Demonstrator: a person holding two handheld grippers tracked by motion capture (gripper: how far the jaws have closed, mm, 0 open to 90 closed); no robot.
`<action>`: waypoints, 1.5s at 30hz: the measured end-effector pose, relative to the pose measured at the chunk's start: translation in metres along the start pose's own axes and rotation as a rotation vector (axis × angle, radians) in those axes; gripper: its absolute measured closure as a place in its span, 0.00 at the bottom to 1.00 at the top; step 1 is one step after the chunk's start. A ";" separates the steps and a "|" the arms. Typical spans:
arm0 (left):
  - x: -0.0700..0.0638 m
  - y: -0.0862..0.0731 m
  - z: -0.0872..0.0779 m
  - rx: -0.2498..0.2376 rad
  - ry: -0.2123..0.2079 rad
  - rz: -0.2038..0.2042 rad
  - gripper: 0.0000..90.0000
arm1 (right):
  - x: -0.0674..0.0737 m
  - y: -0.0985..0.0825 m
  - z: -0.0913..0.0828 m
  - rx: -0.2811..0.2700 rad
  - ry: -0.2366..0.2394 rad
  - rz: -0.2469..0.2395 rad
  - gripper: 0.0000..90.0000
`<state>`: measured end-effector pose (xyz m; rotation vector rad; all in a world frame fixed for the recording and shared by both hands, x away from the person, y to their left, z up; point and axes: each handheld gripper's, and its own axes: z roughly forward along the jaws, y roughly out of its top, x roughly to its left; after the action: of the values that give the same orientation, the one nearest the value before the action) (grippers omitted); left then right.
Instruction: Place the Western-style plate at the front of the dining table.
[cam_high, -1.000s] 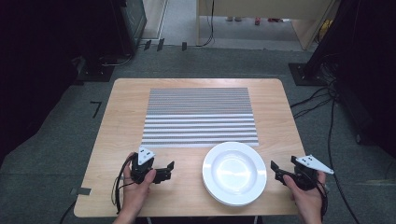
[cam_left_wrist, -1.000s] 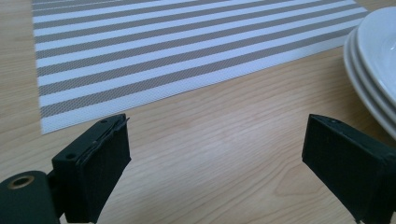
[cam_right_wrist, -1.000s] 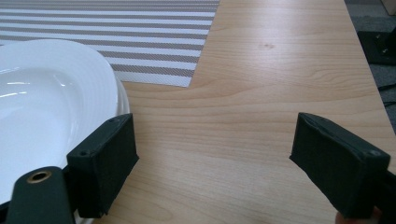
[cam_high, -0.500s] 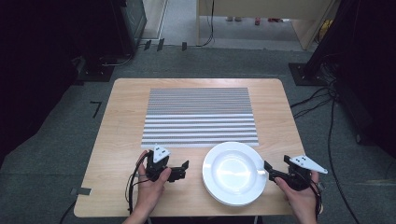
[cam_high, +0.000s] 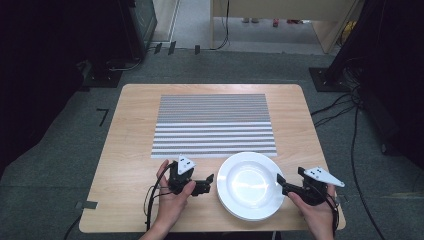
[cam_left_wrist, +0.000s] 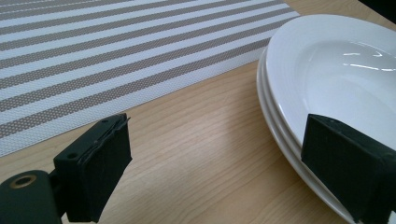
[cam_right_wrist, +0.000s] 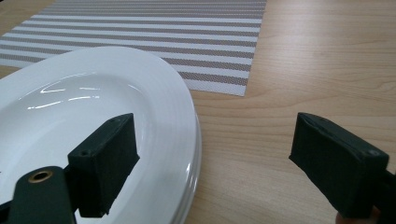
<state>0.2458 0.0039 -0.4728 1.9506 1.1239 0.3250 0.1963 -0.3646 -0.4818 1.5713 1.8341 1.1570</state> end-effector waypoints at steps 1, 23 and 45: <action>-0.001 0.000 0.001 -0.004 -0.008 -0.002 0.09 | 0.000 0.000 0.000 -0.003 0.002 -0.002 0.17; -0.042 -0.002 0.024 0.019 -0.107 -0.023 0.16 | 0.007 -0.004 0.004 -0.031 0.066 0.015 0.61; -0.044 -0.017 0.024 0.025 -0.120 -0.052 0.50 | -0.005 -0.011 0.002 -0.036 0.123 0.208 0.91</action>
<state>0.2248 -0.0405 -0.4930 1.9324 1.1027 0.1650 0.1928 -0.3684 -0.4930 1.7372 1.7453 1.3995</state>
